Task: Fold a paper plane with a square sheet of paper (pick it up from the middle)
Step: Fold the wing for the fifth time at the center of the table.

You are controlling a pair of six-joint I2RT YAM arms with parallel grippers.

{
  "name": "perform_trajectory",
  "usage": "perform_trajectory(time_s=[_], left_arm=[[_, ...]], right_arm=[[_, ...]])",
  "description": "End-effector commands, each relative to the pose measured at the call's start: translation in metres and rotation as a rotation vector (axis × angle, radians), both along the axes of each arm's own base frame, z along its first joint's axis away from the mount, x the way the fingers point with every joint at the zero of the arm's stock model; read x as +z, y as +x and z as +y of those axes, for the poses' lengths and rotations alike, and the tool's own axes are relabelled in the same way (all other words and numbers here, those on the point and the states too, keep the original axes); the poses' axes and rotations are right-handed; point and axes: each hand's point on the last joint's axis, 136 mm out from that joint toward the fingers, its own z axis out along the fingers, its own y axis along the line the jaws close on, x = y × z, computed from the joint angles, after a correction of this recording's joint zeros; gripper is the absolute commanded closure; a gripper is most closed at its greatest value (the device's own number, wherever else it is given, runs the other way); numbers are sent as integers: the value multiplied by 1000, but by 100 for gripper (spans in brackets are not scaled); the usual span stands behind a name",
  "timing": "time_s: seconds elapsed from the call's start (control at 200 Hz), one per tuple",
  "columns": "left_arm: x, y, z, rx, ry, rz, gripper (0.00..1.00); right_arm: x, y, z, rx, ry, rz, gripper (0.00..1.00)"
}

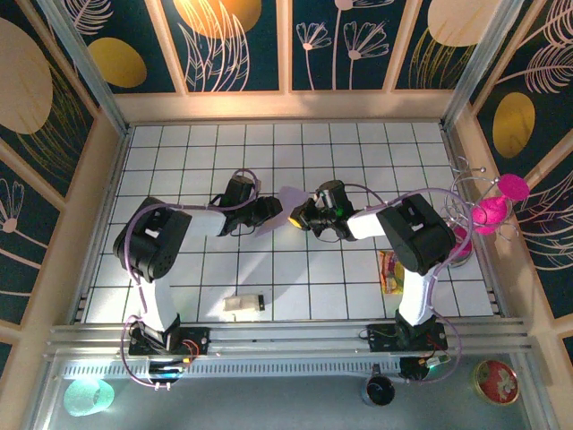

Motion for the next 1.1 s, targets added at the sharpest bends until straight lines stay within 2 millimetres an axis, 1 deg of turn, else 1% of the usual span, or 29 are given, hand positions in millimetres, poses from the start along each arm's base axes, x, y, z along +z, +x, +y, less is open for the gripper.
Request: perform_trajectory(time_s=[0.0, 0.075, 0.165, 0.175, 0.185, 0.2, 0.255, 0.355, 0.466, 0.721, 0.821, 0.876, 0.891, 0.906, 1.031, 1.091], left_arm=[[28, -4, 2, -49, 17, -123, 58], [33, -9, 7, -82, 51, -207, 55], [26, -15, 16, -115, 126, -265, 52], [25, -15, 16, -122, 133, -269, 52], [33, -15, 16, -124, 131, -294, 51], [36, -15, 17, -130, 138, -311, 50], [39, -15, 18, -146, 192, -352, 48], [46, -16, 12, -197, 274, -439, 43], [48, -18, 4, -252, 351, -513, 39], [44, -14, -6, -354, 520, -664, 39], [43, -14, -11, -395, 550, -716, 40], [46, -14, -14, -405, 549, -744, 41], [36, -15, -15, -420, 556, -728, 41], [33, -17, -17, -430, 556, -728, 41], [27, -24, -26, -476, 549, -759, 43], [28, -24, -29, -482, 548, -779, 44]], right_arm=[[19, 9, 0, -17, -4, -51, 99], [24, 10, 0, -21, 2, -56, 100], [30, 9, 0, -24, 13, -57, 100], [31, 16, -7, -44, 15, -56, 100], [31, 17, -8, -46, 16, -55, 100], [33, 18, -10, -51, 20, -57, 100], [35, 19, -11, -55, 30, -49, 100], [40, 20, -13, -62, 49, -42, 100], [45, 22, -15, -65, 60, -38, 100], [50, 22, -16, -58, 79, -15, 100], [53, 23, -19, -63, 84, -13, 100], [54, 23, -20, -64, 86, -14, 100], [53, 23, -21, -64, 85, -12, 100], [53, 23, -21, -66, 86, -12, 100], [52, 24, -23, -60, 81, -3, 100], [52, 24, -22, -56, 83, -2, 100]])
